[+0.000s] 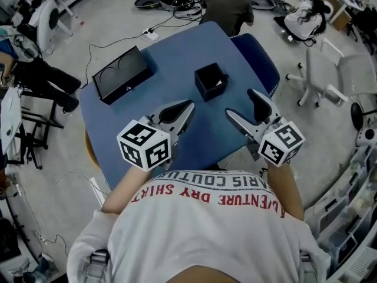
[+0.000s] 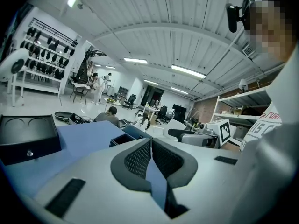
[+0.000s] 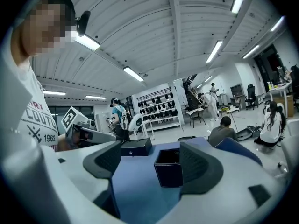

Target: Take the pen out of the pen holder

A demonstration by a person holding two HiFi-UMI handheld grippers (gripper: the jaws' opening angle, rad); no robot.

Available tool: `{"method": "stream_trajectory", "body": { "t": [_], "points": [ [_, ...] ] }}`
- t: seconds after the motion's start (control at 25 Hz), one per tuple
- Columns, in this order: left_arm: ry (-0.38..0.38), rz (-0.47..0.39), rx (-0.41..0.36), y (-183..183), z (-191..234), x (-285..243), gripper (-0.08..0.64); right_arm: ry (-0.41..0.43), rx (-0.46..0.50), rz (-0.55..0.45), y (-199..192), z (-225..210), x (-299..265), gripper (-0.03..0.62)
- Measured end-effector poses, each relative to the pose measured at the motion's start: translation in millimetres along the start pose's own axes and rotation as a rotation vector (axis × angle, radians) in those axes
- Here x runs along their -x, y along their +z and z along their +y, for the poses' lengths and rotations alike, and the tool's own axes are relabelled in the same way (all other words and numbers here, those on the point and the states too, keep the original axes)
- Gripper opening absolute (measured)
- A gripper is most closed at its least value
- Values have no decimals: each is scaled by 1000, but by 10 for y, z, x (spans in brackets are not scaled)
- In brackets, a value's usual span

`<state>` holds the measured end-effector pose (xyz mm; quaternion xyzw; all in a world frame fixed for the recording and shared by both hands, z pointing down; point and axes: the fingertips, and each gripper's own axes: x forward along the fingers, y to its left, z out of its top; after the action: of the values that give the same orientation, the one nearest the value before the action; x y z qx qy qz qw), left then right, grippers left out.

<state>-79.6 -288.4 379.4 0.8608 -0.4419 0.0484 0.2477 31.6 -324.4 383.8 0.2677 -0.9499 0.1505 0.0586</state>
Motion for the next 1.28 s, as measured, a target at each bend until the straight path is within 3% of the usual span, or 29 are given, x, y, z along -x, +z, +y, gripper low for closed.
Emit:
{"method": "stream_trajectory", "body": {
  "t": [0.32,1.0,1.04,1.12,1.28],
  "points": [
    [39,16,36,-40,259,-156,32,31,-1,47,-150,-226,-339,373],
    [131,20,95,-150,661,-279,32,13,69,158,-476,-627,-916,367],
    [134,21,97,-163,680,-279,32,6,73,157,-489,-648,-931,351],
    [140,20,100,-177,708,-279,32,-17,85,151,-504,-693,-954,244],
    [151,20,109,-206,737,-279,32,-30,114,158,-544,-720,-983,217]
  ]
}}
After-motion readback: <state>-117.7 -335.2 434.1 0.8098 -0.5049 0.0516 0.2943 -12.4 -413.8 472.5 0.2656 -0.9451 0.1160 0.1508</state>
